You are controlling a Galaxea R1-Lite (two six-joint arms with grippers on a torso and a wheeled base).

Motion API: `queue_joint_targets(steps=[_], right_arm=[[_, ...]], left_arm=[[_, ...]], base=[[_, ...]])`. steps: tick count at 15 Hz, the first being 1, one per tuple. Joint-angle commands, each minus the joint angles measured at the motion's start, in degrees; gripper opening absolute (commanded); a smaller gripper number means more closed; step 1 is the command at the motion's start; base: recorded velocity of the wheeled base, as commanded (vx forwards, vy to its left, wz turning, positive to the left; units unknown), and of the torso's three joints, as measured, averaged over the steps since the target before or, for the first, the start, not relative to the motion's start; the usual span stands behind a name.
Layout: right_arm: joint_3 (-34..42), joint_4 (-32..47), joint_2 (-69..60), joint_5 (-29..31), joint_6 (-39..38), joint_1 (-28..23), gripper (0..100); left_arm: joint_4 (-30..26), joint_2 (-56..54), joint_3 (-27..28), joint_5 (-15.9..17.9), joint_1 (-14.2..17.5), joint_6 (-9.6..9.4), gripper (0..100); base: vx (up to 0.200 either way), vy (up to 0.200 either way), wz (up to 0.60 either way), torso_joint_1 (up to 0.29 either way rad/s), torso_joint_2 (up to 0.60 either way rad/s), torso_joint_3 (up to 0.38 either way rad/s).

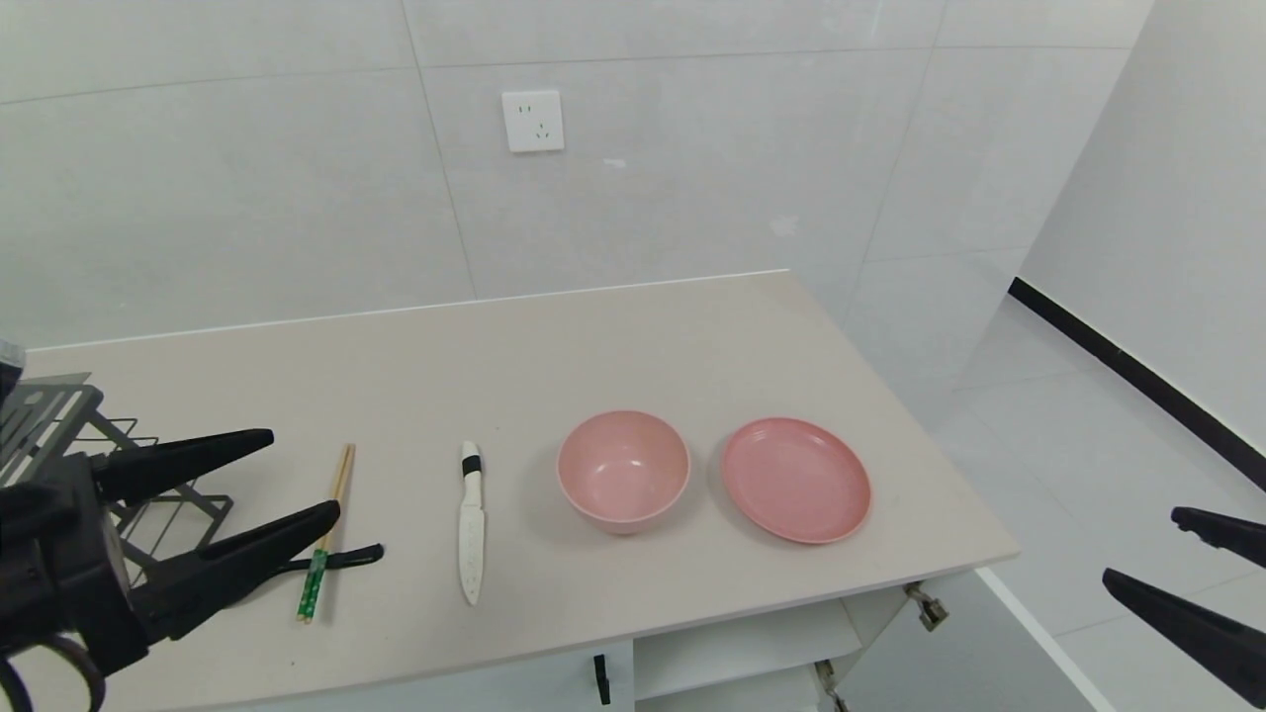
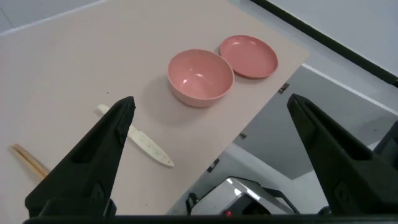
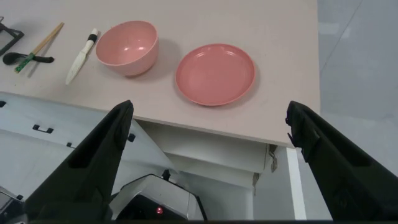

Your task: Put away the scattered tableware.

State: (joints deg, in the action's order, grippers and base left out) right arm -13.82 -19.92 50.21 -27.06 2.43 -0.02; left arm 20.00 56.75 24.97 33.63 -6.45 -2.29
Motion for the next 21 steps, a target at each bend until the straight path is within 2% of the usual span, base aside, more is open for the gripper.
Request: queue_joint_targets(steps=[1,3,5,8,13,15,16,18,21], right_arm=[[-0.06,-0.73,2.52,-0.01,0.12,0.02,100],[0.46,-5.04,6.74,-0.01,0.21,0.02,100],[2.31,-12.16,12.98,-0.10,0.30,0.11,100],[6.44,-24.47,23.26,-0.01,0.39,2.40,100],[6.53,-33.25,32.93,0.34,0.47,3.89,100],[6.35,-35.19,36.01,0.52,0.47,3.98,100],[6.00,-35.45,37.59,0.61,0.47,4.33,100],[5.39,-35.98,39.87,0.61,0.47,5.30,100],[4.77,-40.64,45.85,3.51,0.30,6.53,100]], left_arm=[[0.30,3.46,0.17,0.12,-0.41,0.18,100],[1.26,6.09,0.26,0.12,-1.29,0.27,100],[5.22,9.52,-0.80,0.12,-2.52,0.71,100],[11.46,12.42,-6.77,0.12,-4.98,0.89,100],[16.65,16.03,-7.48,0.38,-5.86,0.89,100],[20.16,16.20,-10.46,5.04,-5.77,0.89,100],[22.53,16.20,-12.93,8.91,-5.50,0.97,100],[25.79,16.03,-15.83,9.61,-5.42,0.89,100],[31.59,15.76,-15.65,9.43,-5.06,1.68,100]], base=[[0.000,0.000,0.00,0.000,0.00,0.000],[0.000,0.000,0.00,0.000,0.00,0.000],[0.000,0.000,0.00,0.000,0.00,0.000],[0.000,0.000,0.00,0.000,0.00,0.000],[0.000,0.000,0.00,0.000,0.00,0.000],[0.000,0.000,0.00,0.000,0.00,0.000],[0.000,0.000,0.00,0.000,0.00,0.000],[0.000,0.000,0.00,0.000,0.00,0.000],[0.000,0.000,0.00,0.000,0.00,0.000]])
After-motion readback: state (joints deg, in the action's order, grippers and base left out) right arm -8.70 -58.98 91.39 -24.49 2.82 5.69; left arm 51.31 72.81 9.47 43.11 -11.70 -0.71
